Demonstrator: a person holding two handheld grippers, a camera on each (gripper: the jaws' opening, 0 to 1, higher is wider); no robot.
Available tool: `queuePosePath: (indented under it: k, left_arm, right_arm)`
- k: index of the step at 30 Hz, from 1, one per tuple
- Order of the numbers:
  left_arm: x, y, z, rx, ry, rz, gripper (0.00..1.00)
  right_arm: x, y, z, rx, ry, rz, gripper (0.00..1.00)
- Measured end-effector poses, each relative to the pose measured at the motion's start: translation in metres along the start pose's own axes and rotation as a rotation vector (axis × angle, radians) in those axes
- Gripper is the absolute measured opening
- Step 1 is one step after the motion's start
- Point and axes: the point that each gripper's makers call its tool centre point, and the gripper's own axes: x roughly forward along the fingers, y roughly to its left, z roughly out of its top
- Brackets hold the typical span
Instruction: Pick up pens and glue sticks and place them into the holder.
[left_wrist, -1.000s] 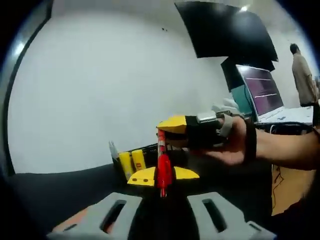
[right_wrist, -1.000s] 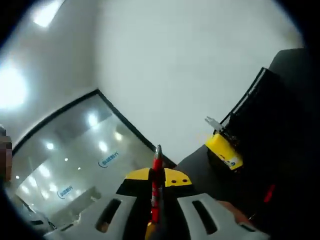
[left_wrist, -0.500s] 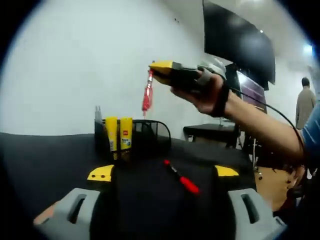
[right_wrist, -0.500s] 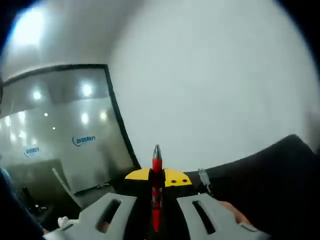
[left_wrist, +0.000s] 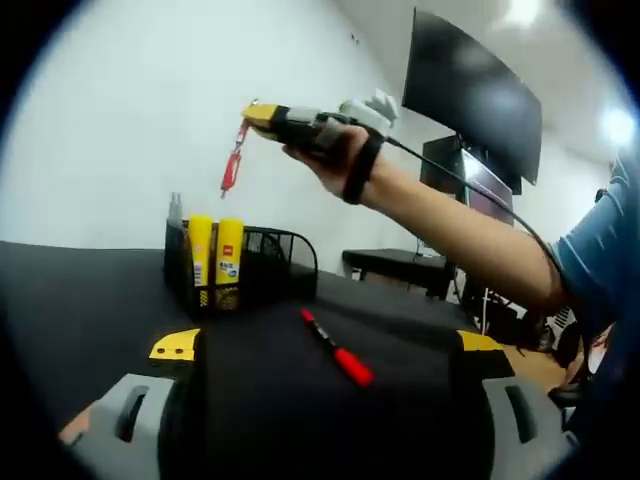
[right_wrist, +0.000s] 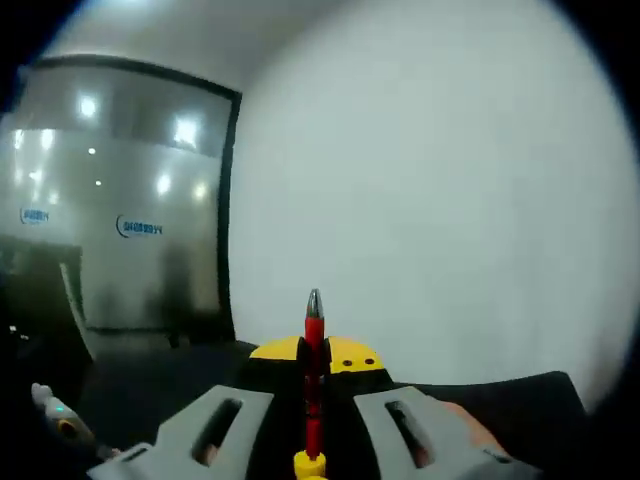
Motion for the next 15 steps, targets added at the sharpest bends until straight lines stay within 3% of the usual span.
queuePosePath:
  k: [7, 15]
  left_arm:
    - [-0.001, 0.002, 0.0, 0.005, -0.002, 0.01, 0.96]
    - [-0.001, 0.003, 0.0, -0.006, -0.005, 0.009, 0.96]
  right_arm:
    - [0.033, -0.015, -0.038, -0.07, 0.088, -0.015, 0.05]
    - [0.048, -0.035, -0.092, -0.101, 0.23, -0.052, 0.05]
